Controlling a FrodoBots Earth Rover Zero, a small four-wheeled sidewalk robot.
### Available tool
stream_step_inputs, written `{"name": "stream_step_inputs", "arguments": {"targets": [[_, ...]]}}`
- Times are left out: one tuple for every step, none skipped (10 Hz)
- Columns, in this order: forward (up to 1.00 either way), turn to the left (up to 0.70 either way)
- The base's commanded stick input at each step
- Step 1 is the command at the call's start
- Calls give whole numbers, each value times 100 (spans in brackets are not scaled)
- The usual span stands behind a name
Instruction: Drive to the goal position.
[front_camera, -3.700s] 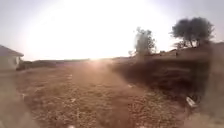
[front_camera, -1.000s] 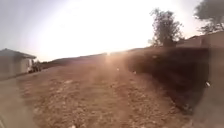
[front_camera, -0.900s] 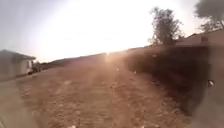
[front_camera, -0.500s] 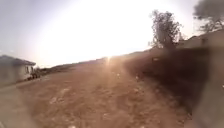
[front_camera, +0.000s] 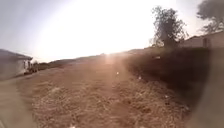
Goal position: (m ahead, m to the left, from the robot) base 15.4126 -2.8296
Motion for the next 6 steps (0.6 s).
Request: {"name": "stream_step_inputs", "arguments": {"targets": [[70, 0], [70, 0], [70, 0], [70, 0], [70, 0], [70, 0]]}}
